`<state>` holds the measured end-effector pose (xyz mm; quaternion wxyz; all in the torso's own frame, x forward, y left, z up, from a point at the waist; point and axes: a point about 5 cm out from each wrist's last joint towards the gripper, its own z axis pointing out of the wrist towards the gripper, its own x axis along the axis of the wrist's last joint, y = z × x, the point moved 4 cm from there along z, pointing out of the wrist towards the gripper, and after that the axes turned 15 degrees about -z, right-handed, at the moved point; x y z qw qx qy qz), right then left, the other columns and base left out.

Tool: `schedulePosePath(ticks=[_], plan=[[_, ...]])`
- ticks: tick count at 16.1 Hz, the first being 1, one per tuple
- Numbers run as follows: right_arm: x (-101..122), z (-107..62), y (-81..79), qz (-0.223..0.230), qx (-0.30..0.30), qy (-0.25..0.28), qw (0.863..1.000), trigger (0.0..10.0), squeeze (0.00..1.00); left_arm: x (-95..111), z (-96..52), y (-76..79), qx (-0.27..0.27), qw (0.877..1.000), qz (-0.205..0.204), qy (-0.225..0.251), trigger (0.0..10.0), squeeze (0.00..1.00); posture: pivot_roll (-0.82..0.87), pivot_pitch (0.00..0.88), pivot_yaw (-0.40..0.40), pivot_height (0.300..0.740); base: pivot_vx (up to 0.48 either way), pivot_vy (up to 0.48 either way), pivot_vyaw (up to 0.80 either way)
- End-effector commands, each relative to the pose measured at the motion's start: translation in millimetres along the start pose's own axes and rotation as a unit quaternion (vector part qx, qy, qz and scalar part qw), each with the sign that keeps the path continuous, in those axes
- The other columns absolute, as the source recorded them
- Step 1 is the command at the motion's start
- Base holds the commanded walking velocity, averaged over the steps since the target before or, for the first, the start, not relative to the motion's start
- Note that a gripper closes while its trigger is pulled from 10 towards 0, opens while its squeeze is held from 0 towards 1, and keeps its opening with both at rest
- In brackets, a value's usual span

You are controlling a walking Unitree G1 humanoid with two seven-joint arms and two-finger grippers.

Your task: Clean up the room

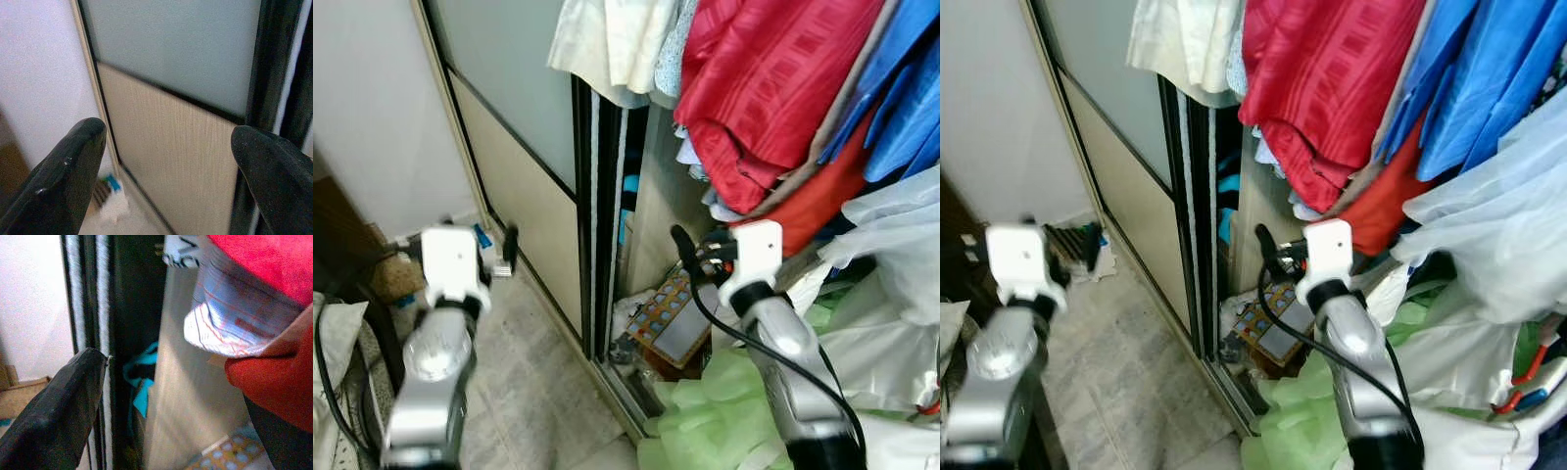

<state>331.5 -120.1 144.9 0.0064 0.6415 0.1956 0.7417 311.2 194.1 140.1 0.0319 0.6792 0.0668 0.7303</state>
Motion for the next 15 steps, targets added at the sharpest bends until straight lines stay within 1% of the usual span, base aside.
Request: schedulePosePath(ticks=[1,2,3,4,5,6,8,9,11,13,14,15], plan=[[3,-5.6,2.7,0.001,-0.007,-0.002,1.0,10.0,0.0,7,-4.5,6.8,-0.011,1.0,-0.005,0.003,10.0,0.0,-0.01,0.037,-0.02,0.74,0.0,0.0,0.0],[-1,-8.4,-1.1,-0.001,-0.002,-0.009,1.0,10.0,0.0,1,-8.0,6.6,-0.012,1.0,-0.011,-0.007,10.0,0.0,-0.02,0.051,-0.02,0.74,0.0,0.0,0.0],[-8,-17.0,-6.2,0.006,-0.002,-0.023,1.0,10.0,0.0,-13,-17.5,1.2,0.0,0.999,-0.022,-0.037,10.0,0.0,-0.02,0.084,-0.015,0.74,0.0,0.0,0.0],[-9,-23.3,-6.4,0.012,-0.006,-0.029,1.0,10.0,0.0,-14,-23.9,-2.1,0.007,0.999,-0.019,-0.04,10.0,0.0,-0.01,0.101,-0.009,0.74,0.0,0.0,0.0],[-9,-34.1,-3.8,0.016,-0.017,-0.035,0.999,10.0,0.0,-12,-36.4,-9.3,0.02,0.999,-0.009,-0.041,10.0,0.0,-0.01,0.109,-0.006,0.74,0.0,0.0,0.0],[-13,-41.9,-1.3,0.018,-0.025,-0.047,0.998,10.0,0.0,-16,-47.3,-17.1,0.035,0.998,-0.002,-0.051,10.0,0.0,-0.01,0.119,-0.006,0.74,0.0,0.0,0.0],[-22,-59.9,1.6,0.022,-0.035,-0.074,0.996,10.0,0.0,-24,-70.9,-27.9,0.056,0.995,0.009,-0.076,10.0,0.0,0.0,0.136,-0.008,0.74,0.0,0.0,0.8],[-26,-69.3,1.8,0.022,-0.035,-0.088,0.995,10.0,0.0,-23,-77.5,-31.8,0.073,0.994,0.025,-0.079,10.0,0.0,0.0,0.146,-0.014,0.74,0.0,0.0,0.8],[-26,-69.7,-2.5,0.024,-0.025,-0.091,0.995,10.0,0.0,-20,-74.4,-27.7,0.061,0.995,0.016,-0.072,10.0,0.0,0.0,0.152,-0.017,0.74,0.0,0.0,0.8],[-20,-62.2,-3.2,0.025,-0.024,-0.086,0.996,10.0,0.0,-15,-73.1,-27.3,0.061,0.996,0.006,-0.065,10.0,0.0,0.01,0.155,-0.019,0.74,0.0,0.0,0.8],[-20,-61.2,-3.2,0.026,-0.024,-0.086,0.996,10.0,0.0,-14,-72.8,-27.7,0.062,0.996,0.005,-0.064,10.0,0.0,0.01,0.155,-0.018,0.74,0.0,0.0,0.8],[-20,-60.2,-3.9,0.026,-0.023,-0.087,0.996,10.0,0.0,-14,-72.6,-28.3,0.06,0.996,-0.009,-0.066,10.0,0.0,0.01,0.157,-0.016,0.74,0.0,0.0,0.8]])
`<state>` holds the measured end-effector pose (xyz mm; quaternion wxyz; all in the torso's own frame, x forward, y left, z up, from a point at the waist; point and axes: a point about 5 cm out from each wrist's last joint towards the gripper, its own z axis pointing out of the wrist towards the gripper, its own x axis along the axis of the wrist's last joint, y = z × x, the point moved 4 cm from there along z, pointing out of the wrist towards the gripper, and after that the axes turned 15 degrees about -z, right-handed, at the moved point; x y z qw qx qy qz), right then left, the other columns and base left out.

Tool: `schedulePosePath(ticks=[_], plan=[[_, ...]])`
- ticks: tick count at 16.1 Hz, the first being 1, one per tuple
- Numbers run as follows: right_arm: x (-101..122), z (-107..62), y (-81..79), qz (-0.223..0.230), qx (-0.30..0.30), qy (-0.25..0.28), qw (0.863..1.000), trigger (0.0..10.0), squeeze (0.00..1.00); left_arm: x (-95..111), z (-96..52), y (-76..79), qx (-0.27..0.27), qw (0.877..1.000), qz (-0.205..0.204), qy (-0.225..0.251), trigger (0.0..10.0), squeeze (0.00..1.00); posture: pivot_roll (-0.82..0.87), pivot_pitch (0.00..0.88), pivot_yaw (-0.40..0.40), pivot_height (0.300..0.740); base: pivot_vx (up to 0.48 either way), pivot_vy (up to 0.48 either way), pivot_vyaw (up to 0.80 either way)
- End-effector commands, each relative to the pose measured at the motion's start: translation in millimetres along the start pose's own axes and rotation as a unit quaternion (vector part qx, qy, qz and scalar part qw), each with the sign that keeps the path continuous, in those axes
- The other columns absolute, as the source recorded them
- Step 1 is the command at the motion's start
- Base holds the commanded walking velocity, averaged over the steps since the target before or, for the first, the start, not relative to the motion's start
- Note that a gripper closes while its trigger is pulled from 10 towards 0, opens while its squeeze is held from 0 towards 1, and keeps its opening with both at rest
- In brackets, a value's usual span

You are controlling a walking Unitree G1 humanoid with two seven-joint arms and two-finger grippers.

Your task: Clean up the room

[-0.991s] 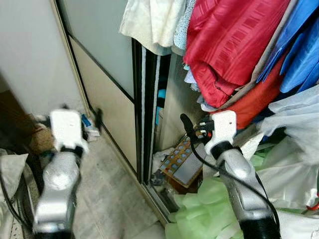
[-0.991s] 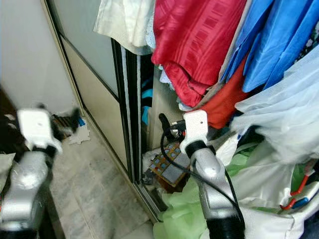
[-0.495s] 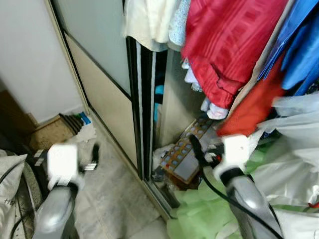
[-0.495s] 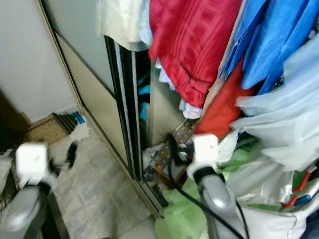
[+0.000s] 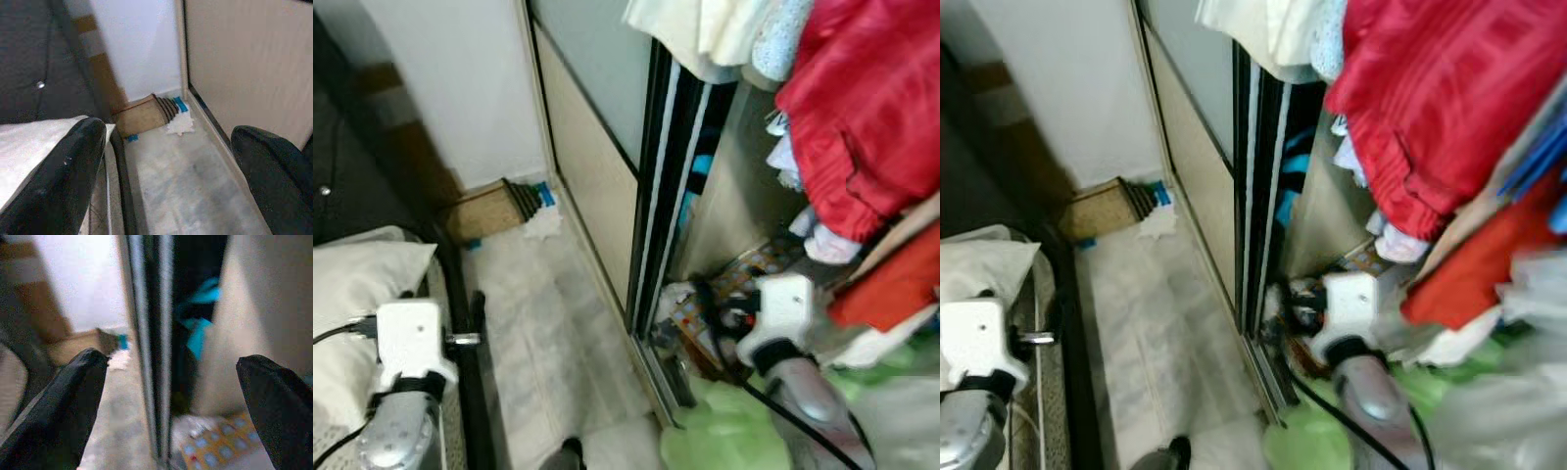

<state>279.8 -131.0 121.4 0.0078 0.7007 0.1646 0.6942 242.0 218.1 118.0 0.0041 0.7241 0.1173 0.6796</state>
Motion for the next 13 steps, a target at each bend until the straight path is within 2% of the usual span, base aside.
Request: schedulePosePath(ticks=[1,2,4,5,6,8,9,10,13], plan=[[-4,-3.0,2.7,-0.003,-0.006,-0.011,1.0,10.0,0.0,-2,-3.5,7.5,-0.026,0.999,-0.041,-0.015,10.0,0.0,0.01,0.158,-0.009,0.74,0.0,0.0,0.8],[-3,-2.0,0.2,-0.002,-0.004,-0.008,1.0,10.0,0.0,1,-3.8,14.3,-0.045,0.998,-0.035,-0.01,10.0,0.0,0.01,0.157,-0.006,0.74,0.0,0.0,0.8],[-2,-3.5,-0.4,0.0,-0.004,-0.008,1.0,10.0,0.0,1,-4.3,15.8,-0.045,0.999,-0.022,-0.01,10.0,0.0,0.01,0.159,-0.006,0.74,0.0,0.0,0.8],[-2,-3.9,-0.6,0.0,-0.003,-0.008,1.0,10.0,0.0,0,-4.4,15.3,-0.043,0.999,-0.029,-0.012,10.0,0.0,0.01,0.162,-0.006,0.74,0.0,0.0,0.8],[-1,-3.1,-1.3,0.001,-0.002,-0.008,1.0,10.0,0.0,-3,-3.8,15.0,-0.042,0.996,-0.073,-0.025,10.0,0.0,0.01,0.164,-0.01,0.74,0.0,0.0,0.79],[3,0.8,-3.6,0.004,0.002,-0.002,1.0,10.0,0.0,-4,-4.2,9.4,-0.01,0.998,-0.05,-0.038,10.0,0.0,0.01,0.17,-0.013,0.74,0.0,0.0,0.79],[3,1.2,-4.2,0.005,0.004,-0.002,1.0,10.0,0.0,-3,-3.5,20.6,-0.056,0.995,-0.073,-0.039,10.0,0.0,0.01,0.173,-0.017,0.74,0.0,0.0,0.79],[2,1.1,-5.1,0.006,0.007,-0.002,1.0,10.0,0.0,0,-2.5,24.5,-0.075,0.995,-0.066,-0.03,10.0,0.0,0.01,0.174,-0.019,0.74,0.0,0.0,0.76],[2,1.5,-5.2,0.01,0.009,-0.003,1.0,10.0,0.0,-1,-2.4,23.8,-0.069,0.994,-0.081,-0.033,10.0,0.0,0.01,0.177,-0.021,0.74,0.0,0.0,0.0]])
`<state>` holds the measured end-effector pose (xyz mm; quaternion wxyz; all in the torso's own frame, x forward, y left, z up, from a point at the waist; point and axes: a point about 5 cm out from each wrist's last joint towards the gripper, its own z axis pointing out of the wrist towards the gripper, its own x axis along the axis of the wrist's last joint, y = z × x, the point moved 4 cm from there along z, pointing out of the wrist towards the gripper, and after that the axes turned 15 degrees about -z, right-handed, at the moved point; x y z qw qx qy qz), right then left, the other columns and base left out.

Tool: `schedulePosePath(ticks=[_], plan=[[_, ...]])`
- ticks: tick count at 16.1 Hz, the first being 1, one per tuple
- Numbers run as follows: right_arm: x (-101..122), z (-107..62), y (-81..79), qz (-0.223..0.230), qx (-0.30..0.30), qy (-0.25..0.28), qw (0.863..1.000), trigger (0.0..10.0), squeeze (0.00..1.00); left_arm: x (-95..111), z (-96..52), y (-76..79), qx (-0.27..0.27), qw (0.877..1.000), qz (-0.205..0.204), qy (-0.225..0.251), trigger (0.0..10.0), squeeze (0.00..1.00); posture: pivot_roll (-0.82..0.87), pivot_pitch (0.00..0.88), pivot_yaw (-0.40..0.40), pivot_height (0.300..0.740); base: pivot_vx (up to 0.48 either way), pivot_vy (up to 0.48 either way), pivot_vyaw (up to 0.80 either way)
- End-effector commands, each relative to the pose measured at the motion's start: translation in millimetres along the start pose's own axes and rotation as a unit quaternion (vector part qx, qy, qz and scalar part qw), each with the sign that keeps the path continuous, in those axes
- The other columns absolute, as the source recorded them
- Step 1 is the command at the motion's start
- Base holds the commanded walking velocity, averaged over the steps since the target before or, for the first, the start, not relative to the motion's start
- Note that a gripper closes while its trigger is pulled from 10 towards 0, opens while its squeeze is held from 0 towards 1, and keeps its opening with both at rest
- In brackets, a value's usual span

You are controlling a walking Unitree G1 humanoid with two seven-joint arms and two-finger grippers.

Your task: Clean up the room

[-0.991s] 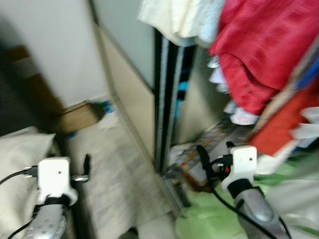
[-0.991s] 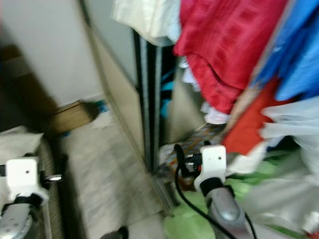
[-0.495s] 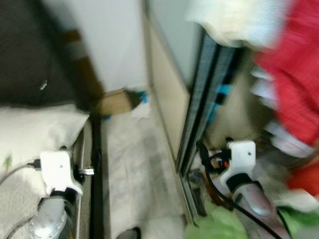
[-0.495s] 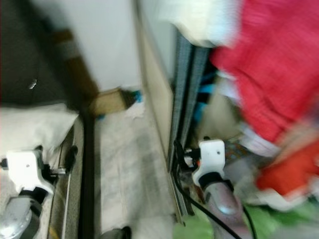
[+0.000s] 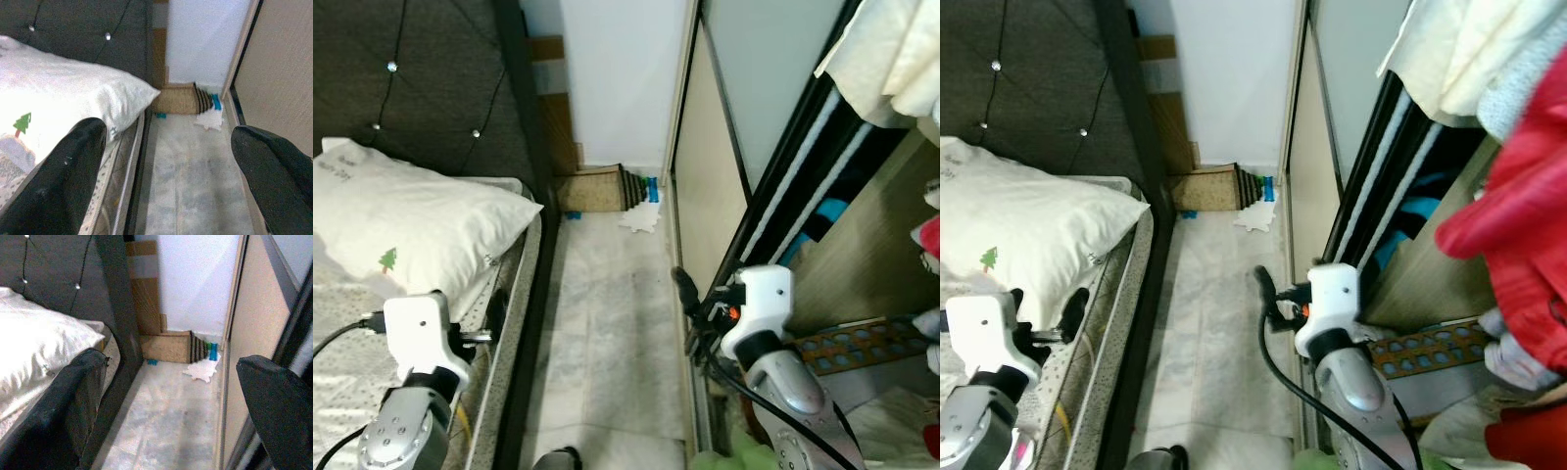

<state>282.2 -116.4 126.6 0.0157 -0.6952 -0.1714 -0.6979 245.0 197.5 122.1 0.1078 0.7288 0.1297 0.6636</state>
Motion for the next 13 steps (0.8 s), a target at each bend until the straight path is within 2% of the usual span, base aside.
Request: schedulePosePath(ticks=[1,2,4,11,13], plan=[[-5.6,-4.0,6.9,-0.003,-0.011,-0.013,1.0,10.0,0.0,-2.5,-1.3,3.2,-0.004,1.0,-0.006,-0.008,10.0,0.0,0.01,0.18,-0.022,0.74,0.0,0.0,0.0],[-5.1,-3.8,6.6,-0.005,-0.009,-0.013,1.0,10.0,0.0,-2.6,-1.3,3.7,-0.005,1.0,-0.004,-0.01,10.0,0.0,0.01,0.181,-0.022,0.74,0.0,0.0,0.0],[-5.2,-3.5,5.6,-0.006,-0.007,-0.013,1.0,10.0,0.0,-2.5,-0.4,5.4,-0.013,1.0,0.005,-0.011,10.0,0.0,0.01,0.18,-0.022,0.74,0.0,0.0,0.8],[-7.3,-2.9,6.0,0.003,-0.009,-0.017,1.0,10.0,0.0,-4.6,1.7,7.2,-0.021,1.0,0.002,-0.021,10.0,0.0,0.01,0.183,-0.017,0.74,0.0,0.0,0.0],[-7.7,-1.8,6.9,-0.002,-0.01,-0.017,1.0,10.0,0.0,-5.1,2.3,6.9,-0.021,1.0,0.004,-0.023,10.0,0.0,0.01,0.18,-0.017,0.74,0.0,0.48,0.0]])
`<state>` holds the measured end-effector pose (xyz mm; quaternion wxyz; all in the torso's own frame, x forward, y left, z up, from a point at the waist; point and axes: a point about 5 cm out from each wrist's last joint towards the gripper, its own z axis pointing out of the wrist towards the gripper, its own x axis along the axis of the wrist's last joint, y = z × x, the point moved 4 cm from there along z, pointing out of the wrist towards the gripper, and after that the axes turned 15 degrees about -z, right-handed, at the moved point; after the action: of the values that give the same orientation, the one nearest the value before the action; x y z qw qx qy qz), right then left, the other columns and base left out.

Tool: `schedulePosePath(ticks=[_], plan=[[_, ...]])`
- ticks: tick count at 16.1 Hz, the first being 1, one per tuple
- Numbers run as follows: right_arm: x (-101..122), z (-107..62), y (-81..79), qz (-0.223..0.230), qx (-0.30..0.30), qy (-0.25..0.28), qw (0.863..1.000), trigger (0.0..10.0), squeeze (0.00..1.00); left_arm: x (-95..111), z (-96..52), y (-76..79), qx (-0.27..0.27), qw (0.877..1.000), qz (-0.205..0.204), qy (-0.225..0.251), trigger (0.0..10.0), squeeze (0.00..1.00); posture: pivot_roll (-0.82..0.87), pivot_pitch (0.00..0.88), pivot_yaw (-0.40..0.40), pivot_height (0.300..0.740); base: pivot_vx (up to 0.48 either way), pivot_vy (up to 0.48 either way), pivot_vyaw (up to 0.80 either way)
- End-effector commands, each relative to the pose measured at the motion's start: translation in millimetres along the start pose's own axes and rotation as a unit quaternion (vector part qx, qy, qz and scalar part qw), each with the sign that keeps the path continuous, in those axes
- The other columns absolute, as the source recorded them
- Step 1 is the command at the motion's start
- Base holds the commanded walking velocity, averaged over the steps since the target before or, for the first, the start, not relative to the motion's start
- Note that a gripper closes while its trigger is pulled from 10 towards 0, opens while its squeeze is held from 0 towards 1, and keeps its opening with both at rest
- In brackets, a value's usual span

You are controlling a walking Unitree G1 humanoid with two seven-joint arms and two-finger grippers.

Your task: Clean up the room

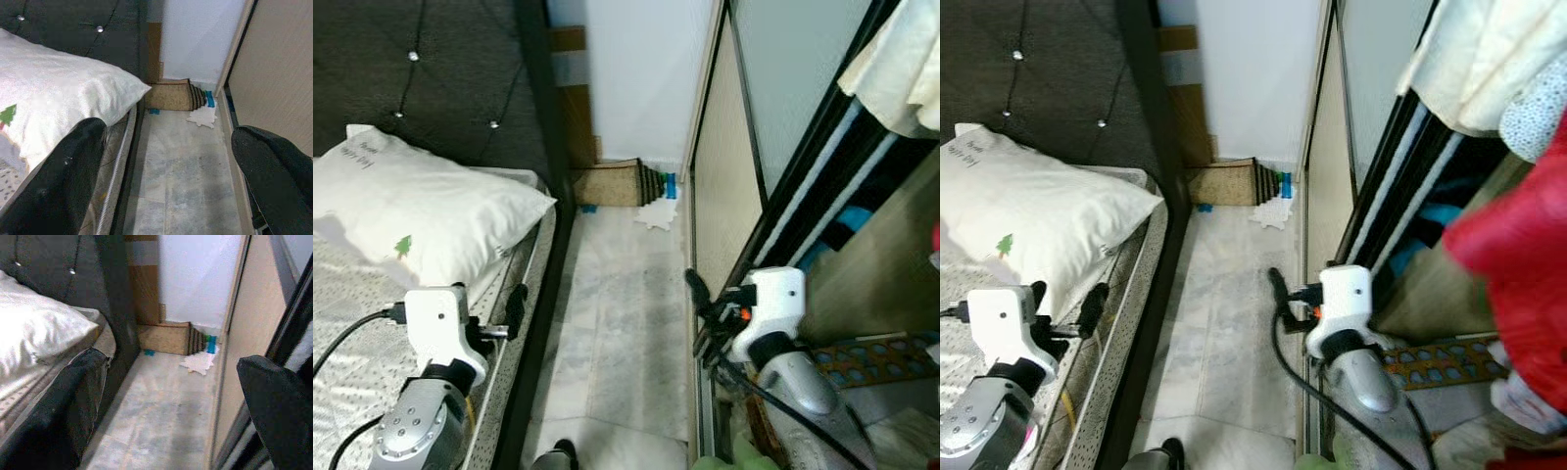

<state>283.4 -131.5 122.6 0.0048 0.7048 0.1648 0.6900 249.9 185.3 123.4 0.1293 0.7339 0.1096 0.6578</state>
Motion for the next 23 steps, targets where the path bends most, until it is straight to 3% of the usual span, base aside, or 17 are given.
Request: schedulePosePath(ticks=[1,5,16,23], plan=[[-1,1.2,-6.1,0.006,0.007,-0.002,1.0,10.0,0.0,-3,-2.0,-5.2,0.008,1.0,0.006,-0.011,10.0,0.0,0.01,0.178,-0.017,0.74,0.0,0.48,0.0],[-2,2.4,-5.5,0.005,0.005,-0.003,1.0,10.0,0.0,-4,-0.5,-6.0,0.01,1.0,0.011,-0.012,10.0,0.0,0.01,0.17,-0.016,0.74,0.0,0.48,0.0],[-9,6.5,9.4,0.003,-0.043,-0.028,0.999,10.0,0.0,3,2.7,-1.5,-0.005,0.999,0.041,0.017,10.0,0.0,0.01,0.159,-0.01,0.74,0.0,0.0,0.0],[-9,9.1,8.3,0.0,-0.042,-0.033,0.999,10.0,0.0,3,4.2,-1.9,-0.003,0.999,0.045,0.017,10.0,0.0,0.01,0.158,-0.009,0.74,0.0,0.0,0.0]])
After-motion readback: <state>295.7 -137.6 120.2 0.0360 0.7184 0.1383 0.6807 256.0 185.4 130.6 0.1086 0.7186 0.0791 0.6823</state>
